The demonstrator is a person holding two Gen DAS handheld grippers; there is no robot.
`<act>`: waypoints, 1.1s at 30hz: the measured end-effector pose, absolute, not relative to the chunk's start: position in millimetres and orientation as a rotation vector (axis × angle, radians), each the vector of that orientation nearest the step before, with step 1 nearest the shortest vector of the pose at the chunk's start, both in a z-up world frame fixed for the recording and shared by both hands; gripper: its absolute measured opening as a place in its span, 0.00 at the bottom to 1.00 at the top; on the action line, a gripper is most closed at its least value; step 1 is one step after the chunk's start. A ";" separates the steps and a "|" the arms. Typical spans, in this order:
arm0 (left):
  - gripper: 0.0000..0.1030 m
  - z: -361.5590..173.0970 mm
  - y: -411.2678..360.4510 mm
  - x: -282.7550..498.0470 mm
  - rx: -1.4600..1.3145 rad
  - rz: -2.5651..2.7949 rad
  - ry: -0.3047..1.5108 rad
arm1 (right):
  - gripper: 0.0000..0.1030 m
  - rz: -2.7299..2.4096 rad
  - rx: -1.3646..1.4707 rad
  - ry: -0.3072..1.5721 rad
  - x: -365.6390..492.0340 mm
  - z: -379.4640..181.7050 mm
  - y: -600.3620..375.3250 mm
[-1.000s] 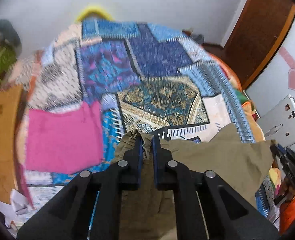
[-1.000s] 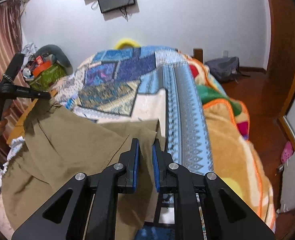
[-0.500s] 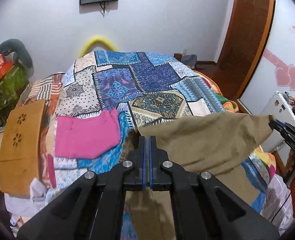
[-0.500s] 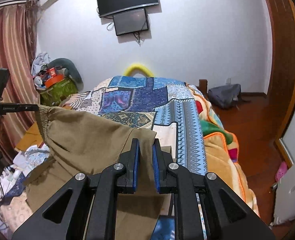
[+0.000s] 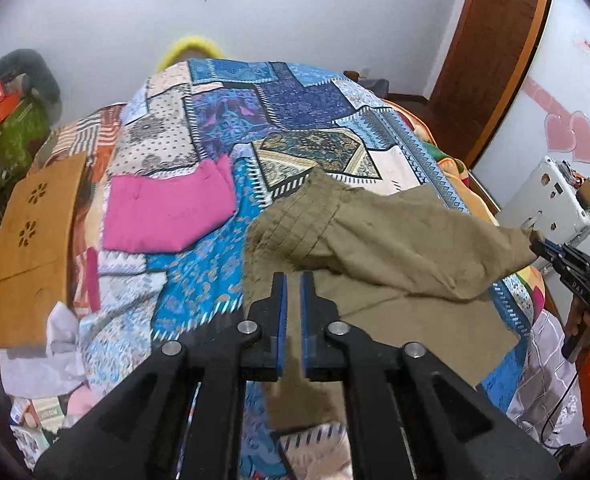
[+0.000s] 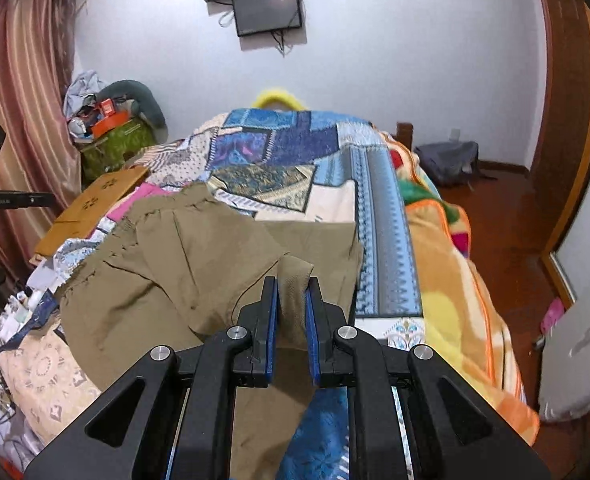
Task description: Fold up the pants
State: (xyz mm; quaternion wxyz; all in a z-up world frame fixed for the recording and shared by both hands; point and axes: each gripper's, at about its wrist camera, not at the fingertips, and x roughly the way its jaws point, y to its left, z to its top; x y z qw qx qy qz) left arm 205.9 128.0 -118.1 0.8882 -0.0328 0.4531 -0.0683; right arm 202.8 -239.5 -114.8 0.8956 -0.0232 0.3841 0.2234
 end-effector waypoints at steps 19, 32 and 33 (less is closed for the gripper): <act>0.45 -218.2 77.9 432.9 -0.184 -0.198 1.225 | 0.11 0.475 0.055 0.865 249.0 -160.3 -269.7; 0.45 -232.6 88.9 448.1 -0.162 -0.180 1.252 | 0.11 0.505 0.067 0.885 260.6 -170.7 -265.9; 0.45 -235.8 89.3 449.3 -0.183 -0.194 1.267 | 0.11 0.507 0.067 0.886 261.0 -171.0 -265.2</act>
